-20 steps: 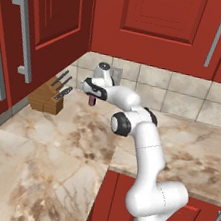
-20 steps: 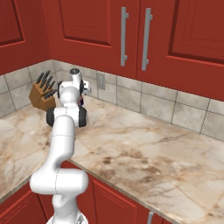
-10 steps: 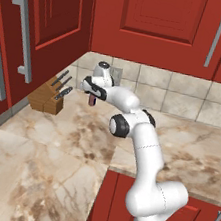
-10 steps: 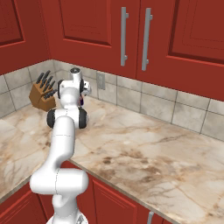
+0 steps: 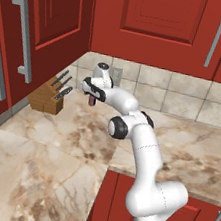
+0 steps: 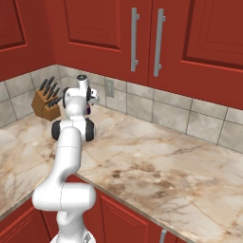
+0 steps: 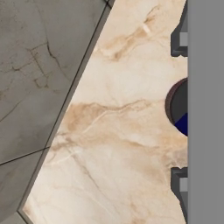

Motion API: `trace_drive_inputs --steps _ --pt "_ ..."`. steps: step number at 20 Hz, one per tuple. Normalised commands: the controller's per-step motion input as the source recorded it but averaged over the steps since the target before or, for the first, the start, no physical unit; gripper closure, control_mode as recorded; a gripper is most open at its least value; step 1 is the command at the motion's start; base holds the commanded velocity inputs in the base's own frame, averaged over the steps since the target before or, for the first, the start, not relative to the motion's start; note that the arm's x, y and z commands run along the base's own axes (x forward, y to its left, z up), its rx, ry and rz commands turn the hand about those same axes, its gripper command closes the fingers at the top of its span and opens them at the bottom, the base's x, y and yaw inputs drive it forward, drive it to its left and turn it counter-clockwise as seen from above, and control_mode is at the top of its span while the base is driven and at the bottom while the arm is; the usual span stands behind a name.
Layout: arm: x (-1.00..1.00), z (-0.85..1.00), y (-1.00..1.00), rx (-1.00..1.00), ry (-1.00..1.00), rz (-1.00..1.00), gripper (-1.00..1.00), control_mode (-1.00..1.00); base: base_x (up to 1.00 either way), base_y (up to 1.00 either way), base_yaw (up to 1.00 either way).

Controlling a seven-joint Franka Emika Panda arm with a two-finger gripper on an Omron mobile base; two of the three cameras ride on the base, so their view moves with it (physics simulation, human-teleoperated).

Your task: Place the drinks on the dining counter in a tight cluster.

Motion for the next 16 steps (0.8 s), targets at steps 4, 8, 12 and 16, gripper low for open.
trace_drive_inputs --steps 4,8,12,16 --pt "0.00 0.00 0.00 0.00 0.00 0.00 -1.00 -1.00 0.00 0.00 0.00" --pt "0.00 0.00 0.00 0.00 0.00 0.00 1.00 -1.00 0.00 0.00 0.00" --pt "0.00 0.00 0.00 0.00 0.00 0.00 1.00 -1.00 0.00 0.00 0.00" --pt "0.00 0.00 0.00 0.00 0.00 0.00 1.00 -1.00 0.00 0.00 0.00"
